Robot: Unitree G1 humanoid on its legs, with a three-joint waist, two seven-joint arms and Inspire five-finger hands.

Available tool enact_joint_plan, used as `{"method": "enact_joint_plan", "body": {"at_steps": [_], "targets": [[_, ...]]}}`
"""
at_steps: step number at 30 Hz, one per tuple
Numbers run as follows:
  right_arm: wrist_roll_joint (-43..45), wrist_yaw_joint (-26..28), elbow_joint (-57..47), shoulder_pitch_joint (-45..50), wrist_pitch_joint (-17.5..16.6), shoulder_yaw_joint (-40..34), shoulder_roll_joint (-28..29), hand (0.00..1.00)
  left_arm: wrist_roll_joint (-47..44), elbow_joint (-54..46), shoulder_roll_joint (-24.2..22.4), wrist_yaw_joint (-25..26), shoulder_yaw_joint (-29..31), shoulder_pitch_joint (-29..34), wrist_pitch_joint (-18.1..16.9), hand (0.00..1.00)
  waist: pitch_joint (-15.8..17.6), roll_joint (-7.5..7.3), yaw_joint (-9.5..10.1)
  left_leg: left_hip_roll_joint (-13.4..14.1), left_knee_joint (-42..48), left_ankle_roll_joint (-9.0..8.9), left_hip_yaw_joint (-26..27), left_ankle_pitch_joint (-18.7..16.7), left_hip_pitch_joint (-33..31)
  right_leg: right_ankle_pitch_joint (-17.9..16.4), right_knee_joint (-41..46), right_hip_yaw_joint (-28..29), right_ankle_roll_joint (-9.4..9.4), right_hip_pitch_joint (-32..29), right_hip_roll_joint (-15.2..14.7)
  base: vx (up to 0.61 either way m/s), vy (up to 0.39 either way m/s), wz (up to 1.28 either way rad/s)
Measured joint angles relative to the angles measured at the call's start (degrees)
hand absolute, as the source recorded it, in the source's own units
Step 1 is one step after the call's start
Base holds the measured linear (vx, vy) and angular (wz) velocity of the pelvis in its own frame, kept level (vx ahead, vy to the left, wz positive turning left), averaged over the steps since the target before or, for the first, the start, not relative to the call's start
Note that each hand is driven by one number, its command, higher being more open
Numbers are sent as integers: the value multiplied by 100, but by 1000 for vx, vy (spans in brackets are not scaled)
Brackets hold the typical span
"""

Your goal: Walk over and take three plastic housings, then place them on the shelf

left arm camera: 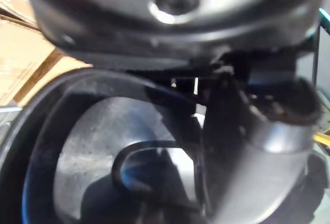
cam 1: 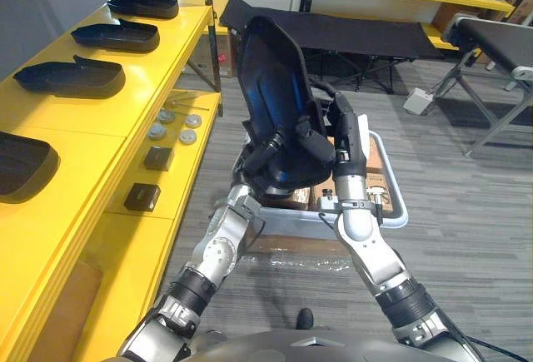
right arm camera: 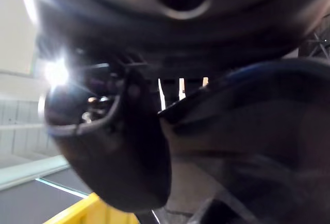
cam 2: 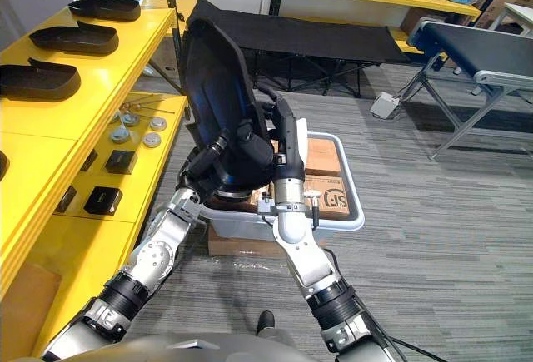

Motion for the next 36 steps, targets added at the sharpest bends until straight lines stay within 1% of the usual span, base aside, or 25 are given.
{"method": "enact_joint_plan", "body": {"at_steps": [1,3,5,6,7,9,10,11,12,13,15,16,18,19,20,21,24,25,27,28,31,32,34,36], "targets": [[190,7,-66,27,-114,-11,2,100,398,-248,0,118,43,39,-58,0,-2,7,2,1,0,-2,3,-4,0,-7,0,0,-6,-26,2,0,0,0],[375,59,-183,36,-147,-53,39,100,1289,-772,-19,374,215,98,-70,0,-4,30,2,2,-1,-5,11,-11,0,-19,0,-1,-22,-33,4,0,0,0],[449,111,-220,48,-171,-68,110,100,1882,-1110,-63,540,347,181,-71,0,-8,58,0,2,-3,-2,16,-15,0,-21,0,-1,-23,-37,5,0,0,0],[634,234,-222,73,-209,-138,229,100,2473,-1389,-102,729,454,276,-69,0,-19,91,9,2,-9,-2,18,-17,0,-20,0,-3,-22,-40,7,0,0,0],[670,253,-221,80,-213,-163,258,100,2581,-1433,-113,763,479,292,-69,0,-22,97,14,3,-11,-2,18,-17,0,-20,0,-4,-21,-41,8,0,0,0],[840,468,-222,162,-293,-343,336,100,3508,-1756,-293,1116,845,499,-98,0,-37,167,34,3,-15,4,18,-25,0,-17,-1,-11,-15,-41,11,0,0,0],[844,545,-222,174,-343,-355,326,100,3685,-1778,-295,1195,968,518,-100,0,-37,177,34,3,-15,4,18,-25,0,-16,-1,-11,-14,-41,12,0,0,0],[902,679,-256,184,-425,-401,331,100,4060,-1778,-314,1383,1161,547,-105,0,-38,191,25,9,-15,4,19,-25,0,-14,-1,-10,-10,-41,19,0,0,0],[1131,915,-484,230,-473,-490,323,100,4498,-1771,-315,1616,1427,633,-106,0,-35,206,24,19,-15,4,20,-25,0,-13,-1,-8,-8,-42,30,0,0,0],[1271,1048,-640,282,-516,-585,325,100,4697,-1763,-308,1723,1566,695,-108,0,-33,212,31,25,-15,3,20,-26,0,-13,-1,-8,-8,-42,36,0,0,0],[1893,1736,-1205,467,-702,-1129,312,100,5230,-1734,-283,2122,2105,1016,-113,0,-35,220,32,39,-16,-4,20,-32,0,-15,-1,-4,-9,-45,52,0,0,0],[2026,1887,-1307,517,-735,-1281,300,100,5310,-1725,-285,2199,2234,1087,-113,0,-35,220,35,39,-17,-5,20,-34,0,-15,-1,-4,-8,-45,52,0,0,0],[2479,2473,-1606,825,-764,-1819,218,100,5364,-1689,-277,2459,2694,1336,-113,0,-35,220,37,39,-14,-7,34,-50,0,-18,-1,5,-7,-48,49,0,0,0],[2587,2607,-1636,923,-762,-1917,207,100,5420,-1685,-280,2522,2785,1378,-113,0,-35,220,39,39,-13,-7,36,-51,0,-18,-1,6,-6,-49,48,0,0,0],[2788,2855,-1643,1126,-730,-2056,211,100,5549,-1684,-277,2613,2932,1440,-113,0,-36,221,41,39,-13,-8,37,-56,0,-26,-1,6,-5,-49,47,0,0,0],[2967,3160,-1643,1389,-536,-2165,213,100,5548,-1684,-278,2639,3035,1490,-114,0,-38,238,37,39,-13,-9,41,-63,0,-35,-2,7,-10,-50,45,0,0,0],[2950,3471,-1640,1750,-240,-2175,216,100,5540,-1684,-287,2622,3041,1528,-116,0,-29,284,35,39,-14,-8,49,-68,-3,-50,-2,11,-28,-57,44,0,0,0],[2947,3595,-1630,1895,-87,-2134,216,100,5527,-1684,-292,2584,3044,1569,-147,0,-29,323,27,39,-17,-8,61,-69,-6,-56,-2,20,-37,-66,44,0,0,-4],[2946,3764,-1611,2057,75,-2099,221,100,5476,-1684,-314,2415,3048,1643,-204,0,-48,391,20,39,-23,-9,80,-74,-8,-55,-2,32,-33,-71,44,0,0,-5],[2916,3860,-1596,2147,185,-2100,222,100,5365,-1685,-364,2206,3048,1733,-308,0,-61,435,10,41,-25,-9,86,-76,-9,-33,-1,35,3,-66,46,0,0,0],[2769,3884,-1458,2174,411,-2132,243,100,4802,-1688,-467,1762,3049,1898,-471,0,-70,453,4,47,-25,-9,84,-76,-10,-29,0,33,8,-57,52,0,0,0],[2610,3814,-1374,2174,450,-2133,282,100,4520,-1698,-512,1551,3075,2018,-550,0,-71,454,6,47,-25,-9,82,-76,-12,-29,-1,31,9,-53,51,0,0,0],[2411,3693,-1238,2174,535,-2146,340,100,4147,-1751,-570,1269,3141,2196,-591,0,-71,454,14,46,-24,-8,65,-77,-19,-30,-1,16,9,-48,48,0,0,4],[2203,3519,-969,2175,618,-2182,434,100,3868,-2090,-677,1049,3262,2569,-591,0,-72,457,63,39,2,-2,-47,-72,-94,-40,-1,-96,9,-35,36,-2,-2,22]]}}
